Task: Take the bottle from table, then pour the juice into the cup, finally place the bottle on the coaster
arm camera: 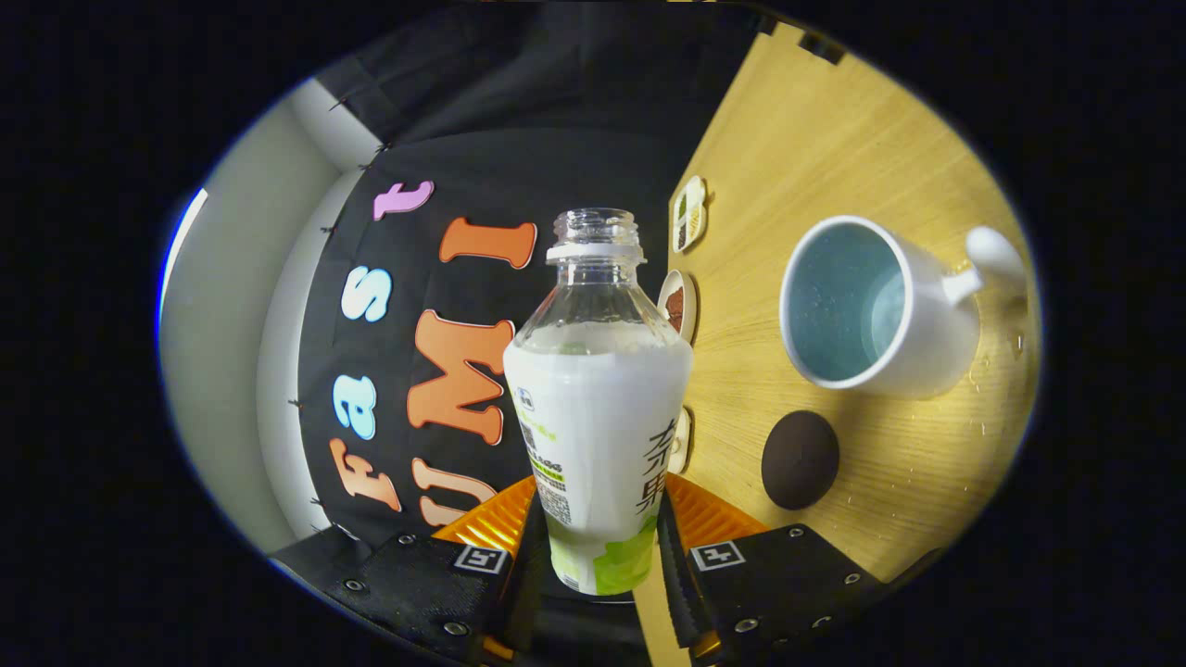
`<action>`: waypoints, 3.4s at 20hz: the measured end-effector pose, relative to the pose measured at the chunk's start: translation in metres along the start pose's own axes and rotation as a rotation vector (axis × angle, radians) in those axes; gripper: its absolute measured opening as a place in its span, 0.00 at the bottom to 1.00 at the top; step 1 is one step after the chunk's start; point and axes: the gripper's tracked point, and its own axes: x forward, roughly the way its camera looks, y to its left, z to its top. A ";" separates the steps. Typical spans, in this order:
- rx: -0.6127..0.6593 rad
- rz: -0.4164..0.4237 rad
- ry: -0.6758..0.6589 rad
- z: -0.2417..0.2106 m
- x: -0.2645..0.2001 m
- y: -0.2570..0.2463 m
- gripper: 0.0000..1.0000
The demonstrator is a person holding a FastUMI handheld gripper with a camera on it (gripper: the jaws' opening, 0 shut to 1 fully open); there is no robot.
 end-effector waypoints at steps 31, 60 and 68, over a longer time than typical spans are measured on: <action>-1.448 -0.128 0.103 -0.017 0.060 -0.051 0.58; -1.400 0.090 -0.031 -0.055 -0.089 0.092 0.97; -1.423 0.296 -0.015 -0.092 -0.165 0.188 0.97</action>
